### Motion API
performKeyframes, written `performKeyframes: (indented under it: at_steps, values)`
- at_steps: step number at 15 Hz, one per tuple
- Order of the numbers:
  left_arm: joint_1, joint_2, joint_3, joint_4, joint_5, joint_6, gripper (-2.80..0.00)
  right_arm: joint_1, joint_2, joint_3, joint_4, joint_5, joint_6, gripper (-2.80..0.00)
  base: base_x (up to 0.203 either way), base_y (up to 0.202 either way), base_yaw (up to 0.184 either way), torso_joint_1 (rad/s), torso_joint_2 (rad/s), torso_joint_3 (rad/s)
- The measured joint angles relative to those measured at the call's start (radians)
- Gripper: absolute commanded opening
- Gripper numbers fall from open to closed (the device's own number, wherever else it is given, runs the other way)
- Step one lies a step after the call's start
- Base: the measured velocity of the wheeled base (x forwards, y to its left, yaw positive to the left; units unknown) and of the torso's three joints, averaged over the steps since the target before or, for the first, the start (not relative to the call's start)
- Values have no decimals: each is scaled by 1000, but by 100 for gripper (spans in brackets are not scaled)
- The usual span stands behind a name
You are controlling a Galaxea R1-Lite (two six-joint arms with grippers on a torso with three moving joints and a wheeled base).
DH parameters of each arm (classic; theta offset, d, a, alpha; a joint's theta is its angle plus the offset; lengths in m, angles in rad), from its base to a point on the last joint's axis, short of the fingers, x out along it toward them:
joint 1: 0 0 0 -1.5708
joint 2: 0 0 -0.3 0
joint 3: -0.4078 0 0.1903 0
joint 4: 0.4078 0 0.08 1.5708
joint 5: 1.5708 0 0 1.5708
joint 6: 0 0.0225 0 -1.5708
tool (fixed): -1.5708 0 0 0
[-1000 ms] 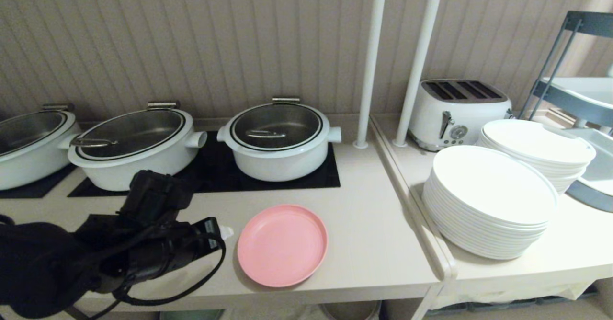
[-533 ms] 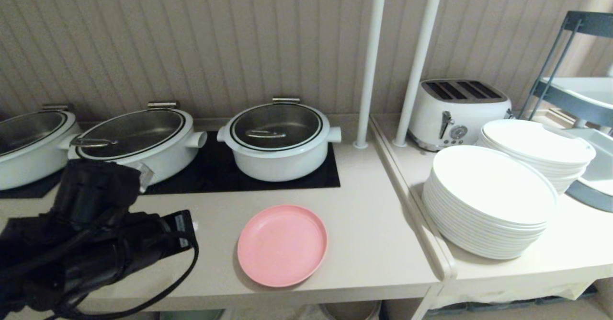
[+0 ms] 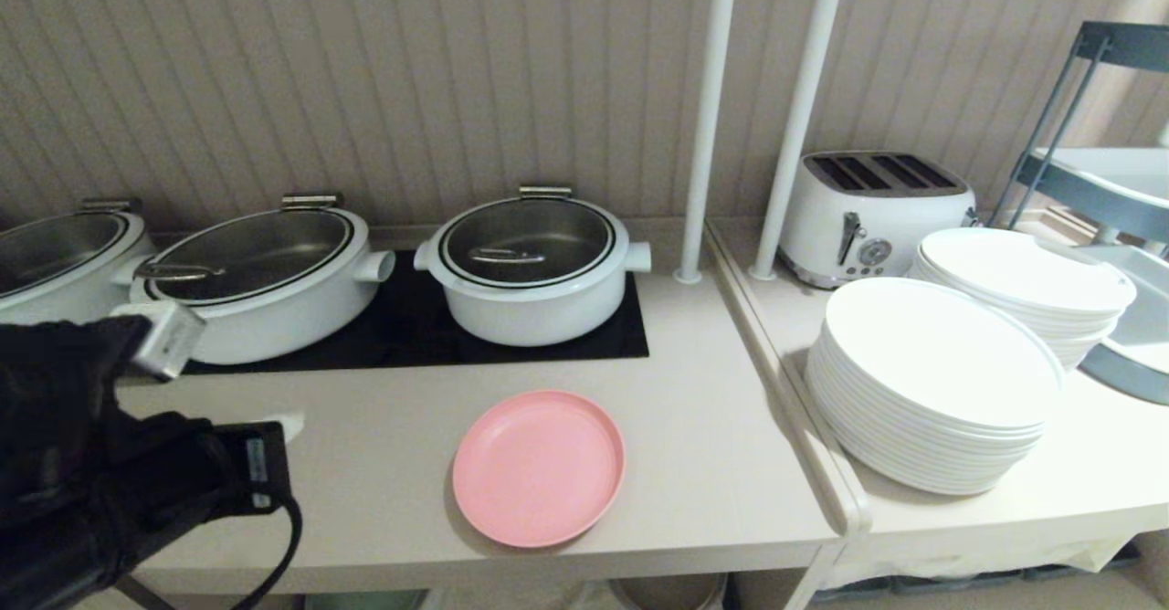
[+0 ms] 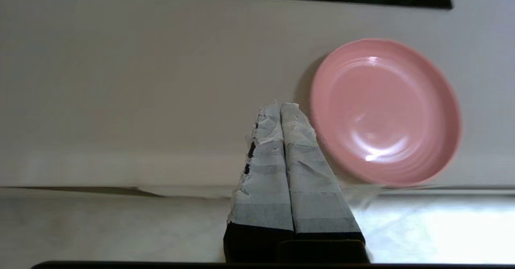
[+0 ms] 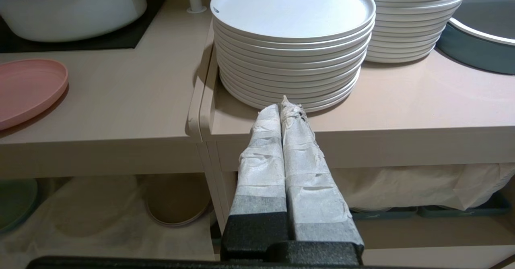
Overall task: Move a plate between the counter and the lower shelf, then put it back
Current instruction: Pick up the plate
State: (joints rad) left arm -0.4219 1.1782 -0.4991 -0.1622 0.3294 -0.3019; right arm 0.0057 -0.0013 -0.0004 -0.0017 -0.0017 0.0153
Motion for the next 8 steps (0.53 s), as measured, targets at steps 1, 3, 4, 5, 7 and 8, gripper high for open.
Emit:
performKeyframes:
  at_steps: [1, 3, 4, 5, 7, 8]
  values:
    - [15, -47, 33, -2, 2, 36, -280, 0, 0, 0, 0, 0, 0, -280, 0, 0, 0, 0, 0, 0]
    - [73, -154, 92, 8, -19, 110, -280, 0, 0, 0, 0, 0, 0, -280, 0, 0, 0, 0, 0, 0]
    - [123, -219, 122, 24, -55, 153, -280, 0, 0, 0, 0, 0, 0, -280, 0, 0, 0, 0, 0, 0]
    - [178, -291, 152, 41, -103, 199, -280, 0, 0, 0, 0, 0, 0, -280, 0, 0, 0, 0, 0, 0]
    - [274, -432, 212, 67, -187, 279, -280, 0, 0, 0, 0, 0, 0, -280, 0, 0, 0, 0, 0, 0]
    - [319, -505, 245, 76, -217, 316, -280, 0, 0, 0, 0, 0, 0, -280, 0, 0, 0, 0, 0, 0]
